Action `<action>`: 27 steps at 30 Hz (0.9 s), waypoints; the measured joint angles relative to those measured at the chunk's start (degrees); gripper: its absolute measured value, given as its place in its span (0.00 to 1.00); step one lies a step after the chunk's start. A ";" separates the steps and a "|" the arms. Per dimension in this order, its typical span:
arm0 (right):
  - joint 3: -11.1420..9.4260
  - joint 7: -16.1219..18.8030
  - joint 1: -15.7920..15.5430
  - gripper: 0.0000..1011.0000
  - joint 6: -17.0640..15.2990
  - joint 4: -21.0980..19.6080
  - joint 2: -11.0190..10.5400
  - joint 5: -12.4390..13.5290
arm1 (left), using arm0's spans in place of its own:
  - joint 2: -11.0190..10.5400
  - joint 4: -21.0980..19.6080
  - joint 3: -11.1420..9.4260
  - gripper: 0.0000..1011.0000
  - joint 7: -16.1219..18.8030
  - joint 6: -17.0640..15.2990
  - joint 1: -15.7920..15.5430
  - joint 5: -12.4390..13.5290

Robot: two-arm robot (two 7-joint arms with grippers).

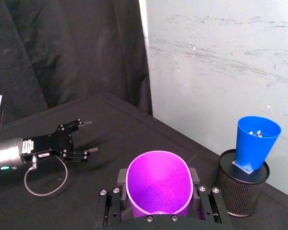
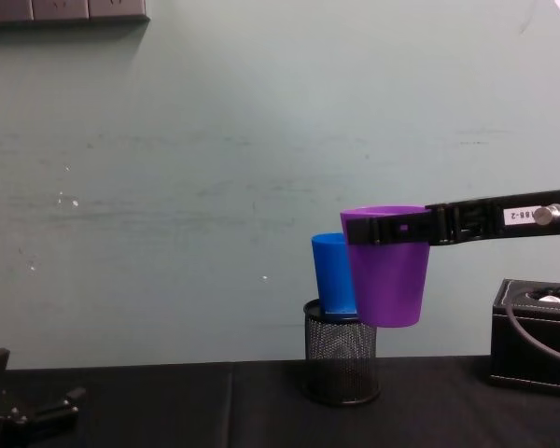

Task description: Pick up one cup with a gripper and tap it against the other cup.

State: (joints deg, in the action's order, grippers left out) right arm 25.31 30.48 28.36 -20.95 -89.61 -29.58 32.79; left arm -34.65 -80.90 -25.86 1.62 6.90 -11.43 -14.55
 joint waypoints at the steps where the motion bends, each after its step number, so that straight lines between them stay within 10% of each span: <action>1: 0.00 0.00 0.00 0.72 0.00 0.00 0.00 0.00 | 0.00 0.00 0.00 1.00 0.00 0.00 0.00 0.00; 27: 0.00 0.00 0.00 0.72 0.00 0.00 0.00 0.00 | 0.00 0.00 0.00 1.00 0.00 0.00 0.00 0.00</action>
State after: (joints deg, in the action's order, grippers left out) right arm 25.31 30.48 28.36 -20.95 -89.60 -29.58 32.79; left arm -34.65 -80.90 -25.86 1.62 6.90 -11.43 -14.55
